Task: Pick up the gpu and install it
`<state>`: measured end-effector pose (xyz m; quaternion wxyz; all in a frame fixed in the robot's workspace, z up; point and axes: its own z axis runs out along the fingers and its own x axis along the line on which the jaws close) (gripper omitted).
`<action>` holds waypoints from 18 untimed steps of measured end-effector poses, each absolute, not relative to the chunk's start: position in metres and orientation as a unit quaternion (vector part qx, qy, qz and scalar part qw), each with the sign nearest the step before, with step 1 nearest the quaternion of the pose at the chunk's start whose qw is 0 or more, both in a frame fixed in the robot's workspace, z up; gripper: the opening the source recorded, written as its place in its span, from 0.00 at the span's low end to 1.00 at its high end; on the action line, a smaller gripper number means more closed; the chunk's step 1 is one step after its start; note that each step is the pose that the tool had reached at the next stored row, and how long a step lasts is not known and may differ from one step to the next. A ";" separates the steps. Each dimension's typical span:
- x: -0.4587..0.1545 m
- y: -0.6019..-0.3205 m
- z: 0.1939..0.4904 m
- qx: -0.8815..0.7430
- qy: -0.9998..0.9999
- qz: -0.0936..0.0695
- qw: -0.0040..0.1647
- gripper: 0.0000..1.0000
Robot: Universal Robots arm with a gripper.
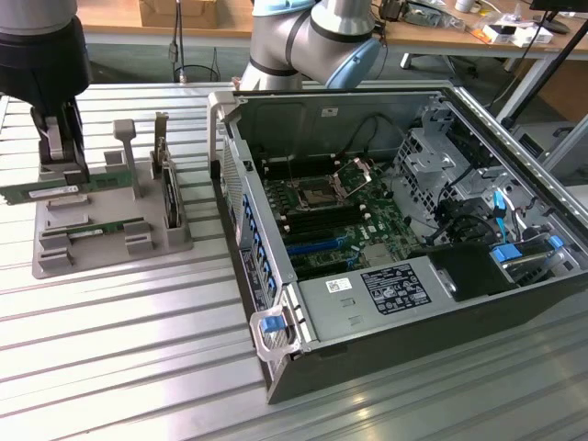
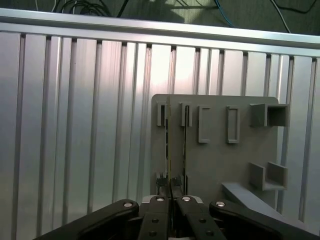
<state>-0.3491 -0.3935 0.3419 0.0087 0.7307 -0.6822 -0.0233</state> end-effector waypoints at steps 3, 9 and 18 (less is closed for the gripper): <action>-0.349 -0.393 0.344 0.731 -0.682 -0.023 0.009 0.12; -0.349 -0.393 0.350 0.731 -0.682 -0.023 0.009 0.12; -0.349 -0.393 0.357 0.731 -0.682 -0.023 0.009 0.12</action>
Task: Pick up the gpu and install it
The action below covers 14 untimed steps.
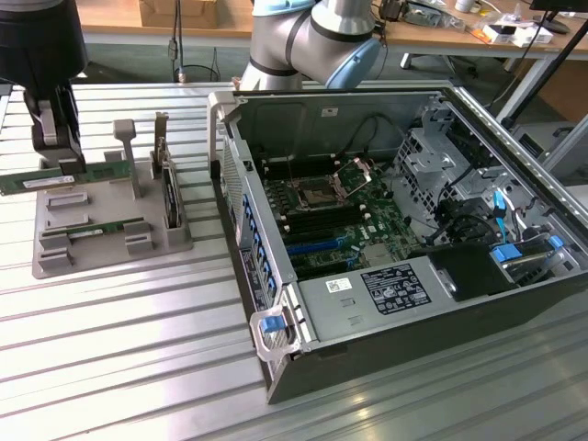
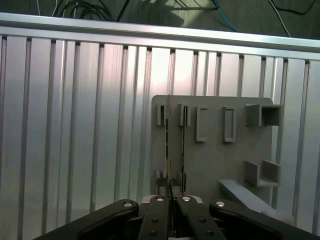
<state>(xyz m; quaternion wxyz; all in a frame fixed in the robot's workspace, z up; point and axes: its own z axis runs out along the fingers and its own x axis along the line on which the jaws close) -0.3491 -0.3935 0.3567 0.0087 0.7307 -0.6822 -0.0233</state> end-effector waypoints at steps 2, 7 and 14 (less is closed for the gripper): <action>-0.349 -0.393 0.358 0.731 -0.682 -0.023 0.009 0.12; -0.349 -0.393 0.363 0.731 -0.682 -0.023 0.009 0.12; -0.349 -0.393 0.368 0.731 -0.682 -0.023 0.009 0.12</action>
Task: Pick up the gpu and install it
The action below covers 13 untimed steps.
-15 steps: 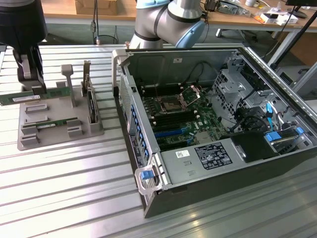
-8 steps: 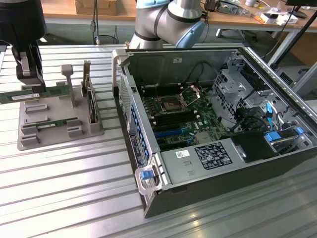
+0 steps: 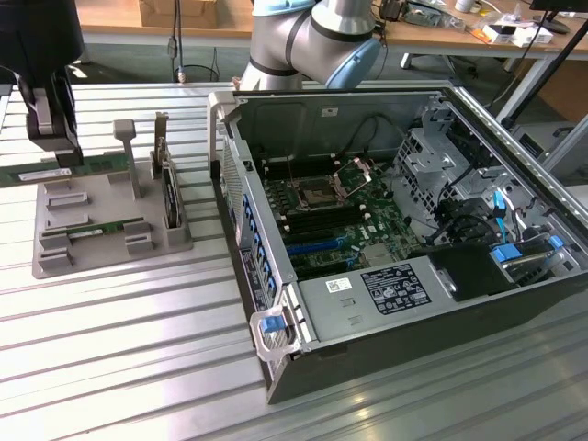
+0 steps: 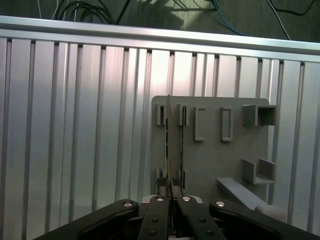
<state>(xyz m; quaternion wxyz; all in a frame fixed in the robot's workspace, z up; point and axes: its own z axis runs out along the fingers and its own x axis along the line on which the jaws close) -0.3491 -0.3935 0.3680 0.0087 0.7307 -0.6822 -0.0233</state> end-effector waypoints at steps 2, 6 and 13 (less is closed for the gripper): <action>-0.349 -0.393 0.370 0.731 -0.682 -0.023 0.009 0.12; -0.349 -0.393 0.373 0.731 -0.682 -0.023 0.009 0.12; -0.349 -0.393 0.379 0.731 -0.682 -0.023 0.009 0.12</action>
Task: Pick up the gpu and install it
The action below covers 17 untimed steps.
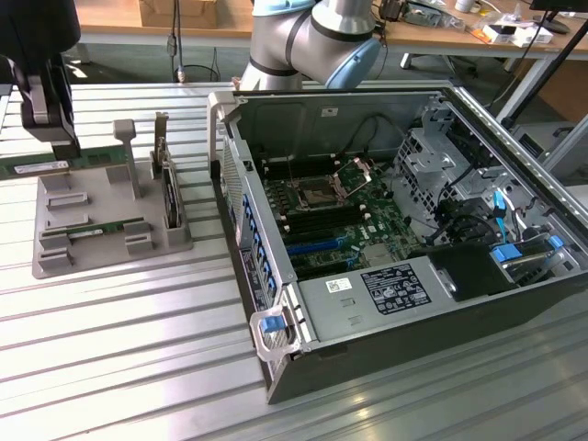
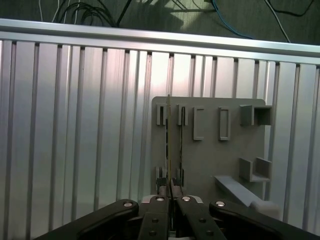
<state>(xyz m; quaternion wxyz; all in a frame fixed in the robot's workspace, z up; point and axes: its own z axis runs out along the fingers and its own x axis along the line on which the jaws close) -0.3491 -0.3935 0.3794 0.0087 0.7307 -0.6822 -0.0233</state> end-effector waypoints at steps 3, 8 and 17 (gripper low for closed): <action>-0.349 -0.393 0.382 0.731 -0.682 -0.023 0.009 0.12; -0.349 -0.393 0.386 0.731 -0.682 -0.023 0.009 0.12; -0.349 -0.393 0.396 0.731 -0.682 -0.023 0.009 0.12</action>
